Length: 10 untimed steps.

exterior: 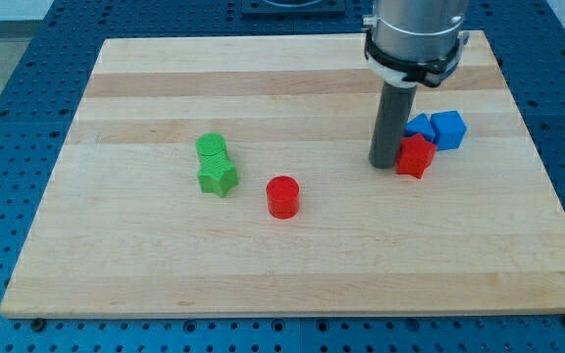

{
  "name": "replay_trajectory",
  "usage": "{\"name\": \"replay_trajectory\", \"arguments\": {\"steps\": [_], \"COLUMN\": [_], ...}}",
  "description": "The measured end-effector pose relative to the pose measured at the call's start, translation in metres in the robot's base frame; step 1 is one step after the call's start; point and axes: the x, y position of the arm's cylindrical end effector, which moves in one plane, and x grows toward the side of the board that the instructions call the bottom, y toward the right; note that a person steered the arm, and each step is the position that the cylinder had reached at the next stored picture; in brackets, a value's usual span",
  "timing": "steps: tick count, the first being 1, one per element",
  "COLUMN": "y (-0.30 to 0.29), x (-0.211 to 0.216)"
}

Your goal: Push the red circle parallel to the right of the green star

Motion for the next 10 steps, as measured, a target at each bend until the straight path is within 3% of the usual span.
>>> {"name": "replay_trajectory", "arguments": {"steps": [2, 3, 5, 7, 10], "y": [-0.022, -0.085, -0.193, -0.167, -0.067], "x": [0.074, 0.114, 0.107, 0.067, 0.062]}}
